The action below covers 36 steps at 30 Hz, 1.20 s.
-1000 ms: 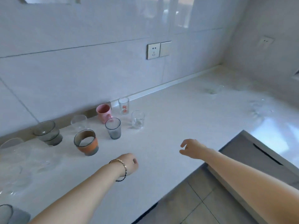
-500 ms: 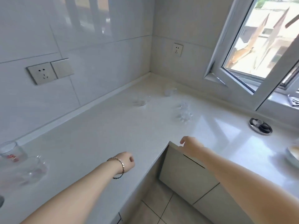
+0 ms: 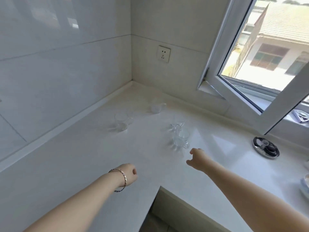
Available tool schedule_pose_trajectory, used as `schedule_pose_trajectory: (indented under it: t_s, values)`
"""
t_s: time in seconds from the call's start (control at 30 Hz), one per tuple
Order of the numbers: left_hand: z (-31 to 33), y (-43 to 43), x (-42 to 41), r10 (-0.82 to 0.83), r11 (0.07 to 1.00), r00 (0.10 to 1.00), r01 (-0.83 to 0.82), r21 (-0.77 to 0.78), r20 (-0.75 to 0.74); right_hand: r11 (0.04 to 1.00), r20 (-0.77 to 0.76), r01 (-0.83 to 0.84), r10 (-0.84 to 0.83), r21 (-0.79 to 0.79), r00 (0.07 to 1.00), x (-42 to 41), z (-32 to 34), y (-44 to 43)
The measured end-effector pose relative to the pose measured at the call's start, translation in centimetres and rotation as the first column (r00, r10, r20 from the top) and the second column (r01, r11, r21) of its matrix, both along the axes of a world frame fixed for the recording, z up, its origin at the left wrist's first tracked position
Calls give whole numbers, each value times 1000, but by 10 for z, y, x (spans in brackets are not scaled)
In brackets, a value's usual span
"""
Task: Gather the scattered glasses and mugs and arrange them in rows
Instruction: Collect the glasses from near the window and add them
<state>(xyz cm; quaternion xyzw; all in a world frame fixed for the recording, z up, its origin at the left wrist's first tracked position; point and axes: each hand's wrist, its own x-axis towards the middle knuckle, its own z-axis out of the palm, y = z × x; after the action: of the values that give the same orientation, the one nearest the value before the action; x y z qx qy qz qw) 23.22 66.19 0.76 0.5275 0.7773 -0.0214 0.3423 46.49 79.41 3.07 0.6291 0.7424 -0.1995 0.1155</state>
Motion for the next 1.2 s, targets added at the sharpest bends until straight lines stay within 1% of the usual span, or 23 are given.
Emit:
schedule_pose_trajectory:
  t_s: [0.2,0.3,0.43,0.57,0.7,0.77,0.9,1.03,1.1,1.2]
  values:
    - [-9,80,-18,-35,999,999,35,-10,6,999,36,-33,32,36,999,-19,-9,76]
    - [-19,105,-23,-26,1000,1000,26,-14,15,997,10,-36,35,64,999,-26,-17,115]
    - [-31,122,-26,51,998,998,-50,-42,31,999,-25,-45,45,31,999,-29,-37,154]
    - [-37,131,-20,158,985,986,-153,-82,47,997,-94,-45,39,-60,995,-32,-58,179]
    - [-47,135,-12,280,957,958,-273,-97,66,983,-195,-149,126,-107,973,-35,-68,184]
    - [-50,134,-7,336,939,939,-327,-110,75,974,-215,-184,152,-134,965,-32,-70,183]
    - [-51,129,-1,402,912,912,-390,-127,79,943,-96,-313,303,-114,948,-28,-70,183]
    - [-45,117,1,454,888,888,-444,-121,72,933,-101,-346,337,-94,936,-30,-68,184]
    - [-41,105,0,485,872,872,-476,-113,69,908,-80,-412,406,-80,910,-35,-63,179]
    - [-36,74,-3,548,835,833,-541,-96,73,846,-60,-531,529,-51,847,-55,-52,158]
